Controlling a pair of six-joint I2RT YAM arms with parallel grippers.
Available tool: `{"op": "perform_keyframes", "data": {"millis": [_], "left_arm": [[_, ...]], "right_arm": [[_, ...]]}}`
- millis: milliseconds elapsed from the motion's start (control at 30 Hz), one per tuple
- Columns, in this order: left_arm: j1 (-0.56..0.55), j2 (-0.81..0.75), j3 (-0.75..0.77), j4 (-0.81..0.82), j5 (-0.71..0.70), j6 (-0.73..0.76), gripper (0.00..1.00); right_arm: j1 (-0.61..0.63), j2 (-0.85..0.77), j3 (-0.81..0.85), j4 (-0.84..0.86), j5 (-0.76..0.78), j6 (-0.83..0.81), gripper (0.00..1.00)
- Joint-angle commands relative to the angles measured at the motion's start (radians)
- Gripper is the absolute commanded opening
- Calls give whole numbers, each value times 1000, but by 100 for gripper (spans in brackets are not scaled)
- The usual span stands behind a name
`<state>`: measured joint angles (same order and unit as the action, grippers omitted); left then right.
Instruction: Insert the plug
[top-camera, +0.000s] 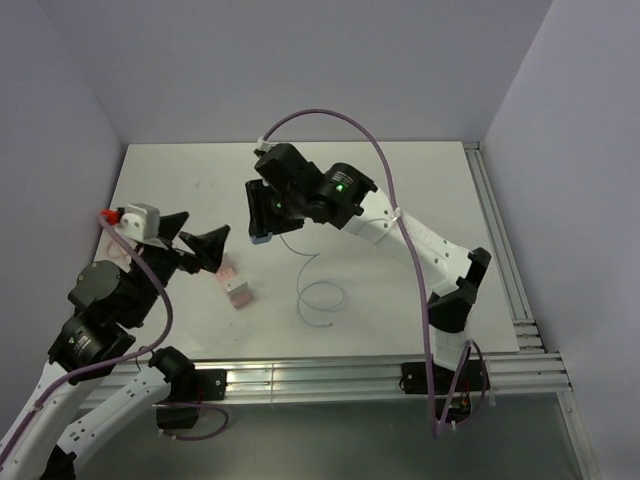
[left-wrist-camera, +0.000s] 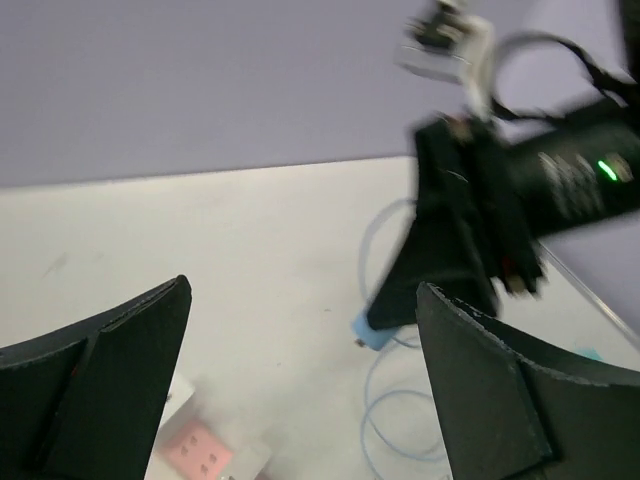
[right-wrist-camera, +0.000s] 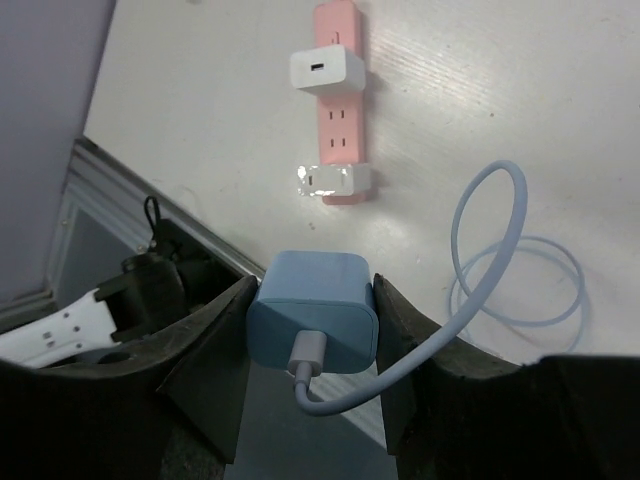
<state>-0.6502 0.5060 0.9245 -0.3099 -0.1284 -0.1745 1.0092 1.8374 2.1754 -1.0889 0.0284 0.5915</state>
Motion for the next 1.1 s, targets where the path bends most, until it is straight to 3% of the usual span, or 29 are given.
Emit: {"op": "perform_keyframes", "data": {"millis": [0,100,233,400,633,867,1067], "left_arm": [[-2,9,54,-190,-514,-250,99],[-2,75,138,-373,-672,-359,100],[-3,91,171,-403,-625,-382,99],[-3,83,212,-414,-614,-399,100],[-3,174,295,-586,-701,-534,99],[-2,56,208,-451,-708,-450,100],[-3,66,215,-471,-721,-453,99]], "right_arm": [[15,40,29,69,54,-64,0],[41,78,14,138,91,-107,0],[89,161,46,210,114,-160,0],[101,342,207,202,67,-190,0],[103,427,215,271,90,-160,0],[112,473,176,316,137,-142,0],[114,517,181,336,165,-142,0]]}}
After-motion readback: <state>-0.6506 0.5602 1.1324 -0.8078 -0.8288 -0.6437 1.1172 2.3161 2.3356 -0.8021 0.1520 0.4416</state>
